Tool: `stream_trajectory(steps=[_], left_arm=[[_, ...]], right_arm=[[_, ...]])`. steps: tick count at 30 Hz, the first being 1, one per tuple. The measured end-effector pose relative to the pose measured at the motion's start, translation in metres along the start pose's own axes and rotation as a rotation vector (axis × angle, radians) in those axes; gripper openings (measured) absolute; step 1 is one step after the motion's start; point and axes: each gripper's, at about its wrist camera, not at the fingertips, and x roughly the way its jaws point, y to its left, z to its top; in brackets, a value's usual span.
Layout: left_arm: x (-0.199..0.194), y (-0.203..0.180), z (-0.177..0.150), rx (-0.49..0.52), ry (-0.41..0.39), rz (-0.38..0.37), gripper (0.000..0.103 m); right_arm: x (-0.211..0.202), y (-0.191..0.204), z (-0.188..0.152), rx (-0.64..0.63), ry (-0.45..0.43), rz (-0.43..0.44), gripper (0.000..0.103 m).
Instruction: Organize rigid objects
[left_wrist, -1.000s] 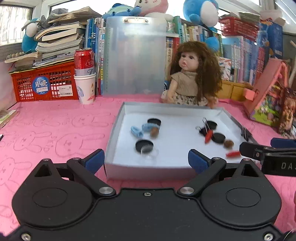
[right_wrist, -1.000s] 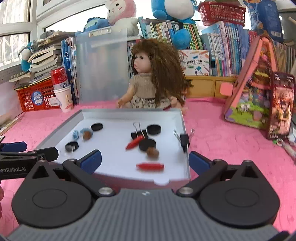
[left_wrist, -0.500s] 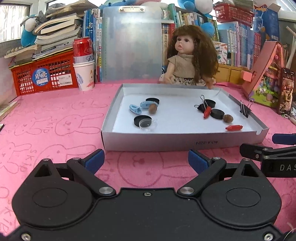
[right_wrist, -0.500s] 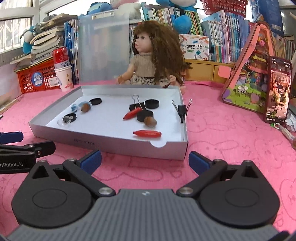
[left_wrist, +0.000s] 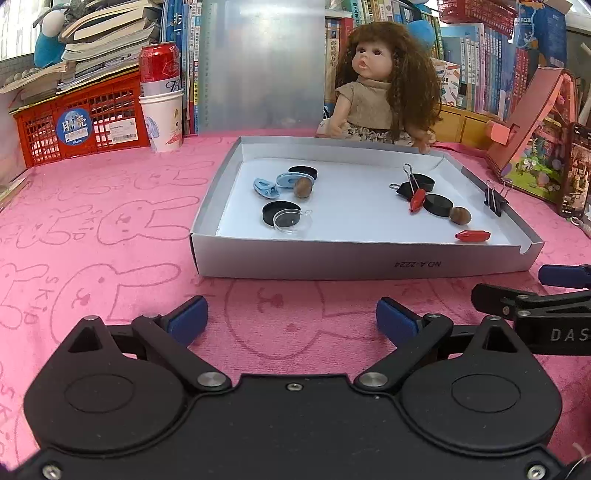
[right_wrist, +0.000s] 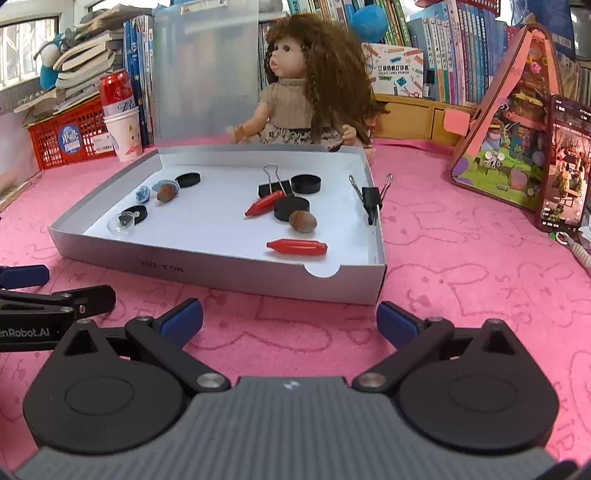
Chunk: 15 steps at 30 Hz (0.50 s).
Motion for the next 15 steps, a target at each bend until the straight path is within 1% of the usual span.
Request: stream_trajectory(steps=[2, 9, 15], left_arm=[[0.0008, -0.0003, 0.0000, 0.003, 0.004, 0.001, 0.099], [0.0035, -0.0032, 0.0005, 0.017, 0.015, 0.002, 0.102], [0.0038, -0.0040, 0.0003, 0.019, 0.016, 0.004, 0.103]], right_arm=[[0.0029, -0.0002, 0.0004, -0.001, 0.017, -0.004, 0.103], [0.0055, 0.0051, 0.0003, -0.033, 0.032, -0.026, 0.103], [0.0054, 0.0041, 0.0005, -0.033, 0.033, -0.027, 0.103]])
